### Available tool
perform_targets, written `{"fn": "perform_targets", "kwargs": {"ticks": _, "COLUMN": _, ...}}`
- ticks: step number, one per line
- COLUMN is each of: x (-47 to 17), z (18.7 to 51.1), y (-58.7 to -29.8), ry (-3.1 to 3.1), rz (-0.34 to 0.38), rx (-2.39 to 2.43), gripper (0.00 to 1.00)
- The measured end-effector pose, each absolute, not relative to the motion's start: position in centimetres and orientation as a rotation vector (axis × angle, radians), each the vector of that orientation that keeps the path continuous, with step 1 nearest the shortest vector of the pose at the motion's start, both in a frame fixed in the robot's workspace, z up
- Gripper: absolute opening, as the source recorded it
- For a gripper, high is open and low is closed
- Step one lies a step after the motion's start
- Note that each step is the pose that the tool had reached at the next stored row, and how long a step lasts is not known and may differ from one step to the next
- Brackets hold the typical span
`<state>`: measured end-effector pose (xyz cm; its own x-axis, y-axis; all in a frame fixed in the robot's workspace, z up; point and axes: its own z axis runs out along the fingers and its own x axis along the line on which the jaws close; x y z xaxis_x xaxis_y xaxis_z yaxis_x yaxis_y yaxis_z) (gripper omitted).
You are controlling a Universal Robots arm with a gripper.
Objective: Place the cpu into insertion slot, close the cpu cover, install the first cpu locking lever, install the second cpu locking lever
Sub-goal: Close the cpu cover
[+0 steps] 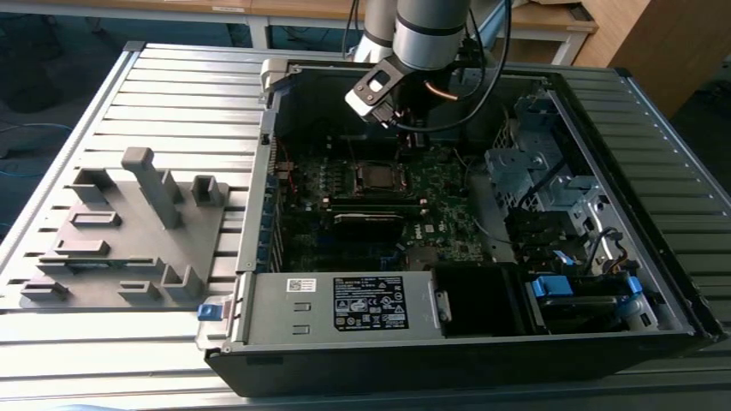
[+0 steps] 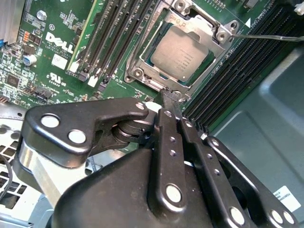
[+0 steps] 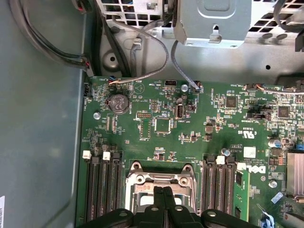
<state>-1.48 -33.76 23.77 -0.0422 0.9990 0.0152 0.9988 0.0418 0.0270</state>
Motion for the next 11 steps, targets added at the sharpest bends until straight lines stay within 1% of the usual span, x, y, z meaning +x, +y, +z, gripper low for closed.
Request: {"fn": "perform_targets", "kwargs": {"ticks": 11, "x": -1.48, "z": 23.77, "y": -33.76, "ry": 2.296, "rz": 0.047, "rx": 2.133, "gripper": 0.11}}
